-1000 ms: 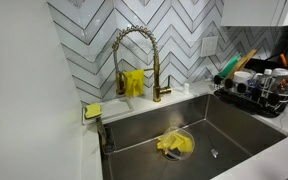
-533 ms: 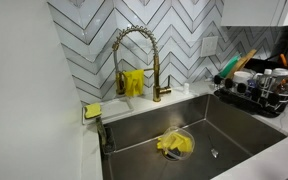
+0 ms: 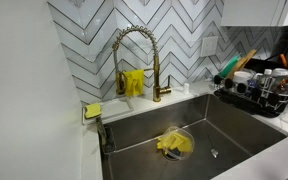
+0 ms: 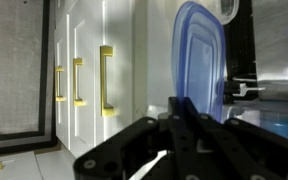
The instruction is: Put the blue lid on the lunch box
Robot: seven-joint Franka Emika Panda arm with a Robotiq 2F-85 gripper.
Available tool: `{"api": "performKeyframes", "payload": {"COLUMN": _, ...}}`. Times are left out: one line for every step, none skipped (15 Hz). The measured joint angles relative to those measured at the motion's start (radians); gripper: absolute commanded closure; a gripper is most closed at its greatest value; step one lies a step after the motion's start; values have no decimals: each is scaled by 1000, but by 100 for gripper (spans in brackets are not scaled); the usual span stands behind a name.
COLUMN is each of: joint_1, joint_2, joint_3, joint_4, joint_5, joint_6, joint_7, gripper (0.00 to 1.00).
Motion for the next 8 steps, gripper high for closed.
{"api": "performKeyframes", "payload": {"joint_1": 1, "joint_2": -30, "joint_3": -2, "joint_4": -29, "joint_5": -6, "joint_6": -4, "joint_7": -6, "gripper": 98}}
{"api": "performKeyframes", "payload": {"joint_1": 3, "joint_2": -63, "joint_3": -3, "joint_4": -64, "joint_5": -13, "joint_6": -4, "joint_7": -15, "gripper": 98}}
{"api": "performKeyframes", "payload": {"joint_1": 6, "joint_2": -96, "joint_3": -3, "joint_4": -101, "joint_5": -21, "joint_6": -4, "joint_7": -22, "gripper": 98}}
{"api": "performKeyframes", "payload": {"joint_1": 13, "joint_2": -130, "joint_3": -3, "joint_4": -140, "joint_5": -32, "joint_6": -4, "joint_7": -28, "gripper": 98}}
{"api": "performKeyframes", "payload": {"joint_1": 20, "joint_2": -162, "joint_3": -3, "joint_4": -179, "joint_5": -43, "joint_6": -2, "joint_7": -29, "gripper": 98}}
{"api": "performKeyframes", "payload": {"joint_1": 31, "joint_2": -194, "joint_3": -3, "joint_4": -220, "joint_5": -58, "joint_6": -1, "joint_7": -29, "gripper": 98}}
{"api": "performKeyframes", "payload": {"joint_1": 43, "joint_2": -224, "joint_3": -3, "joint_4": -261, "joint_5": -75, "joint_6": 0, "joint_7": -29, "gripper": 98}}
{"api": "performKeyframes", "payload": {"joint_1": 58, "joint_2": -253, "joint_3": -6, "joint_4": -300, "joint_5": -87, "joint_6": 1, "joint_7": -29, "gripper": 98}}
